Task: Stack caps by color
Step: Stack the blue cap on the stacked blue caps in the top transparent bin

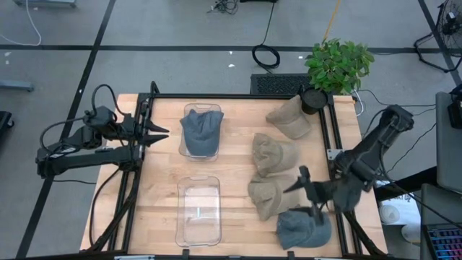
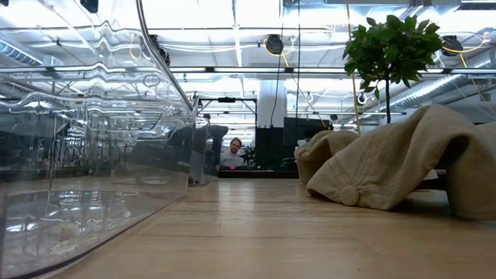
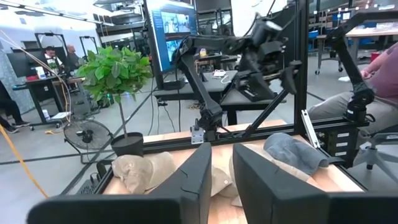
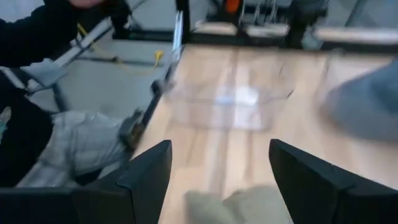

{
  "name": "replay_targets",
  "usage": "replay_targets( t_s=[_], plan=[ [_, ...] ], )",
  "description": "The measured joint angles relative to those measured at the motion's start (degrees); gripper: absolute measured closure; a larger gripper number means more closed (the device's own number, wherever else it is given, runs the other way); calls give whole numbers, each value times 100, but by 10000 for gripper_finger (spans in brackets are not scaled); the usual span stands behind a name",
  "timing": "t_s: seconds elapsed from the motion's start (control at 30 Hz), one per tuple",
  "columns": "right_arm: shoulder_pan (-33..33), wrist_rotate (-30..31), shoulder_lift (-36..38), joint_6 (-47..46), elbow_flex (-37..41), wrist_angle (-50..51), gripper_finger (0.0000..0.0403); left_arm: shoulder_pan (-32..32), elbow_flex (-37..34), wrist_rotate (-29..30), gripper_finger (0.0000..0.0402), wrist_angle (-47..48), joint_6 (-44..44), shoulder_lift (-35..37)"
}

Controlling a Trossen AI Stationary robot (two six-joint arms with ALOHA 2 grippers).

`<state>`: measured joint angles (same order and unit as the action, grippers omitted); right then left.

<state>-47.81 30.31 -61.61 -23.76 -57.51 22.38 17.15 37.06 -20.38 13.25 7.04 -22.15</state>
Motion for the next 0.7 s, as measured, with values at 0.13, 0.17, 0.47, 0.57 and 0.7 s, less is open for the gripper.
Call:
replay_targets(
  t_s=[0.13,0.17,0.47,0.57,0.7],
  plan=[
    [-413,-18,-766,-1239,-880,1323,148,0,0,0,336,-1,12,0],
    [-488,-58,-975,-1567,-1088,1667,149,0,0,0,336,1,12,0],
    [-709,-1954,-2413,-4357,-1764,3838,171,1,0,-2,340,0,12,0],
    [-709,-2468,-2813,-4628,-1764,4390,172,2,0,-2,340,1,17,0],
    [-709,-2569,-3182,-4465,-1764,4552,172,1,0,-2,341,0,17,0]
  ],
)
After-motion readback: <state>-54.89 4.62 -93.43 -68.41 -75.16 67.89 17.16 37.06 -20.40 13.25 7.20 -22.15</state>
